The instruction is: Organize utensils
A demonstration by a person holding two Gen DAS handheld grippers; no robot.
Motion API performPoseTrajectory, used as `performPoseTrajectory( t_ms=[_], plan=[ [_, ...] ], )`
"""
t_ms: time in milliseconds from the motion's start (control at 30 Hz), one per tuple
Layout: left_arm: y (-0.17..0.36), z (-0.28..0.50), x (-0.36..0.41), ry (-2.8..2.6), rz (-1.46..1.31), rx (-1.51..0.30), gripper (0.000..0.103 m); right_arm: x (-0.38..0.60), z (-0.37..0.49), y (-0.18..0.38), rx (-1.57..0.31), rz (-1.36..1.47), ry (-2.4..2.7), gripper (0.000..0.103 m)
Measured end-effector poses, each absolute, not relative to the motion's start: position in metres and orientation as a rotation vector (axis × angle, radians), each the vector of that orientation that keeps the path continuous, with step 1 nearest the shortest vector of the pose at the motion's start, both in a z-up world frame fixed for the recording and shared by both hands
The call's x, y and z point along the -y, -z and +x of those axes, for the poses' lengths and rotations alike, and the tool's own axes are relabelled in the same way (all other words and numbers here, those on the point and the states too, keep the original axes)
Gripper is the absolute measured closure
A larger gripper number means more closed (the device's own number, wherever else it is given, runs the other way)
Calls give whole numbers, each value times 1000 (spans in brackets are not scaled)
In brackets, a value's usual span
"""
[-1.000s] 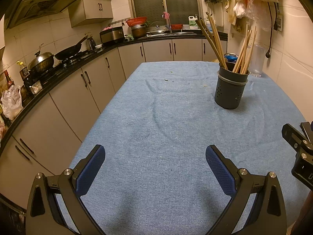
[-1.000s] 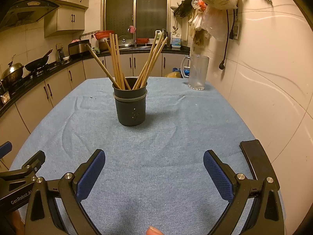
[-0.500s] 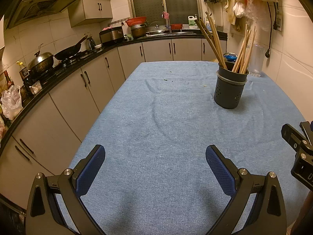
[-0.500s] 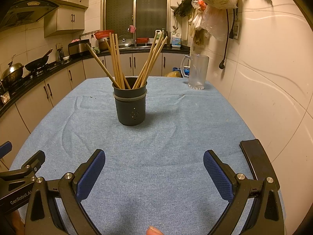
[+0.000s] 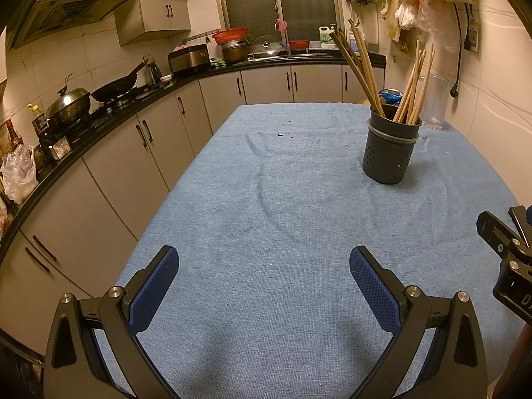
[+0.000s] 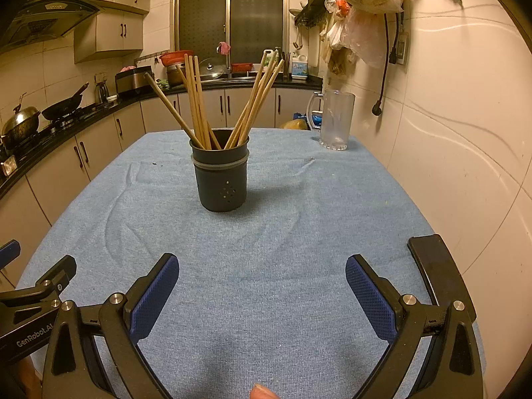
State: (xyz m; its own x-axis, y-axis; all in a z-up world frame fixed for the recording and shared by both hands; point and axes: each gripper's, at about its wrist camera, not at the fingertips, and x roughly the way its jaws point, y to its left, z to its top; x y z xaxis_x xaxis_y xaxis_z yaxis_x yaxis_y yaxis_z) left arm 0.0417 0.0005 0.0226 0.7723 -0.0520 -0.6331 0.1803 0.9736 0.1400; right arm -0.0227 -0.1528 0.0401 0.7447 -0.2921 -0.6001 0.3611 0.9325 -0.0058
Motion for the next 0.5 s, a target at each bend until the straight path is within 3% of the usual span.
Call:
performPoseTrajectory(
  t_ms=[500],
  plan=[
    [-7, 73, -7, 91, 209, -783, 1, 193, -7, -17, -734, 169, 376, 1]
  ],
)
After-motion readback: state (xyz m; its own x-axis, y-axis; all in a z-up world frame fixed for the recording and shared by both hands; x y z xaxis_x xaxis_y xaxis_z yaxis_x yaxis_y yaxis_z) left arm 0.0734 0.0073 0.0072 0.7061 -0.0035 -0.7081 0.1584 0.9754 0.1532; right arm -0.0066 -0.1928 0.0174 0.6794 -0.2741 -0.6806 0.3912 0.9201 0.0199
